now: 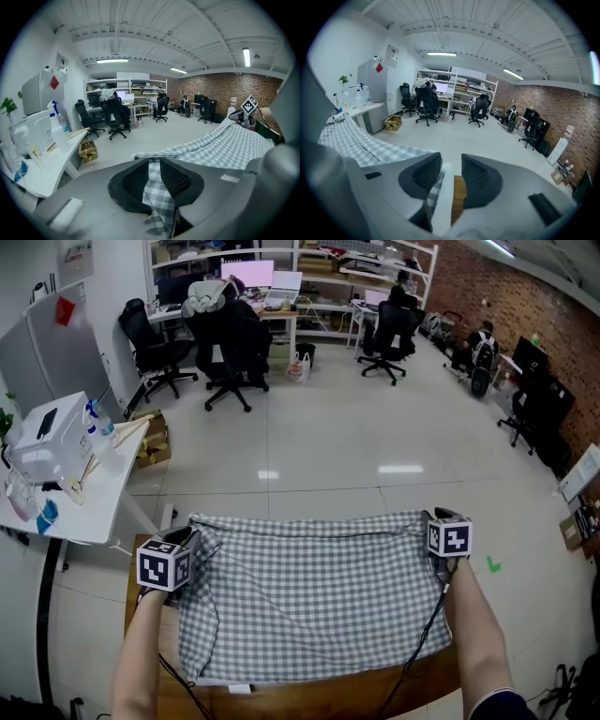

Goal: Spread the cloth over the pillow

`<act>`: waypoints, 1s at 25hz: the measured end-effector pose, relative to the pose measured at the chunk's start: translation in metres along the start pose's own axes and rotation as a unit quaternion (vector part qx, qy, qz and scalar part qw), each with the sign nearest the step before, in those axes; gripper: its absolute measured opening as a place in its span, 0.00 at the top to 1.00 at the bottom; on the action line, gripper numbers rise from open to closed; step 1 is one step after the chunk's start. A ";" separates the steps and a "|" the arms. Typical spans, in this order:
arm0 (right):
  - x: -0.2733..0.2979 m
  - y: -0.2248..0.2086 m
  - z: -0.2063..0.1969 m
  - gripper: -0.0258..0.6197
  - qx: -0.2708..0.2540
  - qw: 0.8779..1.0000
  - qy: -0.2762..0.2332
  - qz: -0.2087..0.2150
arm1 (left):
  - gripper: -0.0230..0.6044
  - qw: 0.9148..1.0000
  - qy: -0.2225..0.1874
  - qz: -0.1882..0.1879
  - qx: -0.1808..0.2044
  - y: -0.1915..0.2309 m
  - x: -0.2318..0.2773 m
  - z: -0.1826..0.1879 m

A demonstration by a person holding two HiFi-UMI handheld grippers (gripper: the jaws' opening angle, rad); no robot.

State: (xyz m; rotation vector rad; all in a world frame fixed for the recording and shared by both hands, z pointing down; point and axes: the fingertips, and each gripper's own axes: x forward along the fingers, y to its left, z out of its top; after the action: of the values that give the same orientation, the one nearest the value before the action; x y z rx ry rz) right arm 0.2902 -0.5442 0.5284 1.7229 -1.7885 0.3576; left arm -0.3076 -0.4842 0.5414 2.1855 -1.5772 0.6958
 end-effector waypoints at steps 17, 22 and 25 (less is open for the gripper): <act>-0.030 0.021 0.008 0.80 0.011 0.996 -0.023 0.088 | 0.84 1.000 0.006 0.023 -0.012 -0.007 -0.022 -0.004; -0.037 0.046 0.008 0.82 0.005 0.991 -0.024 0.129 | 0.84 1.000 0.010 0.023 -0.012 -0.016 -0.031 -0.010; -0.040 0.054 0.009 0.83 0.001 0.991 -0.029 0.134 | 0.76 1.000 0.020 0.013 -0.010 -0.023 -0.028 -0.020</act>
State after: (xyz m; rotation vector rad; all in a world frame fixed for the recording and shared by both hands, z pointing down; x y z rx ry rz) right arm 0.2343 -0.5115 0.5096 1.5082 -2.0680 0.4245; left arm -0.2967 -0.4443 0.5412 2.1279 -1.5873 0.7237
